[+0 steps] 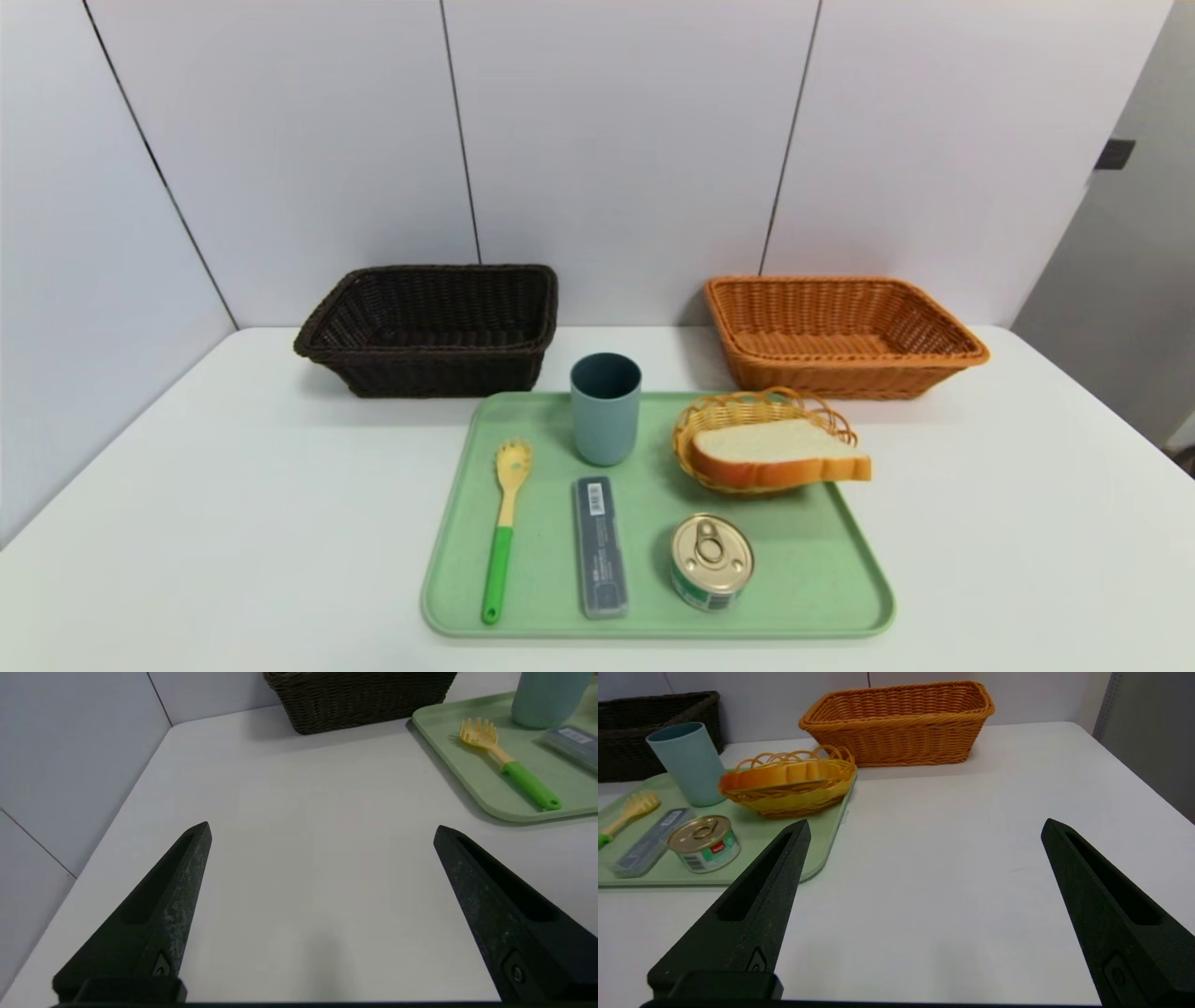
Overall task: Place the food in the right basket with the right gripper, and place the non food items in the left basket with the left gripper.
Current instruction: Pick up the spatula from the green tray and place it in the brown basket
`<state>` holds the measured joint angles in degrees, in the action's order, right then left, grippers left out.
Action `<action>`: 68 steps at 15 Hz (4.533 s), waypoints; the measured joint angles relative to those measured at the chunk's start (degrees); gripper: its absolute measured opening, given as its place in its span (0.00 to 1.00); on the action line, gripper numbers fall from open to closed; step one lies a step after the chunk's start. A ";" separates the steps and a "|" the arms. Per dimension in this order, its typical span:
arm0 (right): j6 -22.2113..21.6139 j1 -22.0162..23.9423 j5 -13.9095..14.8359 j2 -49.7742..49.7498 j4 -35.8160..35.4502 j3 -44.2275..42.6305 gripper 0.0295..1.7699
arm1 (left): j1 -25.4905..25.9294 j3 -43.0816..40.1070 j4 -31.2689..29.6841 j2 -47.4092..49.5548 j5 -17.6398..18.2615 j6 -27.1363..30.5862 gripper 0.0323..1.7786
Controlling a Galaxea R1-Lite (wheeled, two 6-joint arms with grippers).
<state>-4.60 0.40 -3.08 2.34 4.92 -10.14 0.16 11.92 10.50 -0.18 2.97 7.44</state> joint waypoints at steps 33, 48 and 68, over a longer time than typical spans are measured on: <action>6.19 -17.82 -2.86 73.20 17.87 -47.76 0.97 | -37.75 59.71 20.48 -90.05 -5.12 -27.06 0.95; 6.05 -16.96 -2.84 73.57 12.39 -44.15 0.97 | -41.63 62.50 20.65 -104.39 -13.97 -33.28 0.95; 5.83 -16.74 -2.76 73.84 12.30 -42.58 0.97 | -42.17 61.81 20.94 -108.39 -13.95 -36.64 0.95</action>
<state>1.23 -16.34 -5.84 76.18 17.23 -52.72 -42.01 73.73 31.44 -108.57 -10.97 -29.21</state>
